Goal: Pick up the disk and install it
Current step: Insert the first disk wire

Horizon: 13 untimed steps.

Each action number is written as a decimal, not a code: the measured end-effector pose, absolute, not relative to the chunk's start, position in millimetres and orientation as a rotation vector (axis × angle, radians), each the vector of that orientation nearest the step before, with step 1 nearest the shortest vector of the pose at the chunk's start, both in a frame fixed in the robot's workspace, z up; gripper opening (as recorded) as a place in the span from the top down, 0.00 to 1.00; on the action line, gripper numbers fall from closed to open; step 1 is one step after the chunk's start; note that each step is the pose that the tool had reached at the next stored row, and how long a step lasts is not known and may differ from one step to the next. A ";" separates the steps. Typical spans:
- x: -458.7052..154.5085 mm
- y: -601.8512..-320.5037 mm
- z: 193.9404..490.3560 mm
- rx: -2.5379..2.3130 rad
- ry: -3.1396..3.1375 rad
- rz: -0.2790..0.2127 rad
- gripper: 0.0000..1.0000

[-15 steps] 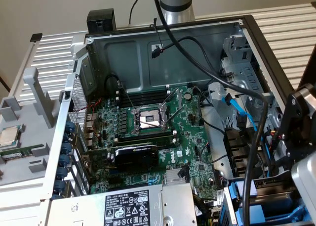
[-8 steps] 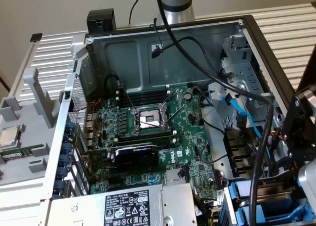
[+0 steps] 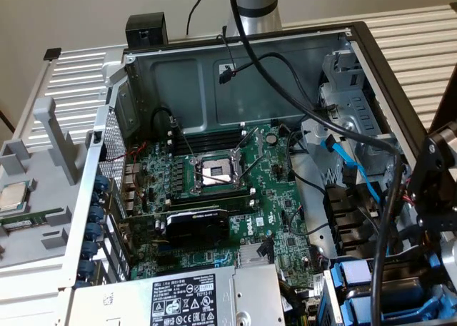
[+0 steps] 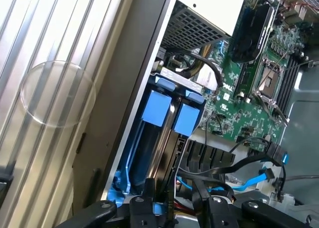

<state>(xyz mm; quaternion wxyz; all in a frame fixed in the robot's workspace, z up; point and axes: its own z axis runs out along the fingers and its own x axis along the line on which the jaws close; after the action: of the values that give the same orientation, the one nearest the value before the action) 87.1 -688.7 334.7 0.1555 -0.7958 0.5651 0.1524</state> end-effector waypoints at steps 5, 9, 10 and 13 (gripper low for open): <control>90.9 -688.6 333.9 -2.287 1.621 0.462 0.57; 91.4 -688.7 333.7 -2.292 1.624 0.478 0.57; 91.4 -688.6 333.7 -2.292 1.624 0.478 0.57; 91.4 -688.7 333.7 -2.292 1.624 0.479 0.57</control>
<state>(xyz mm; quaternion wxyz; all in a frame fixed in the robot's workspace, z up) 91.4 -688.7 333.7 0.1457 -0.7957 0.5639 0.1662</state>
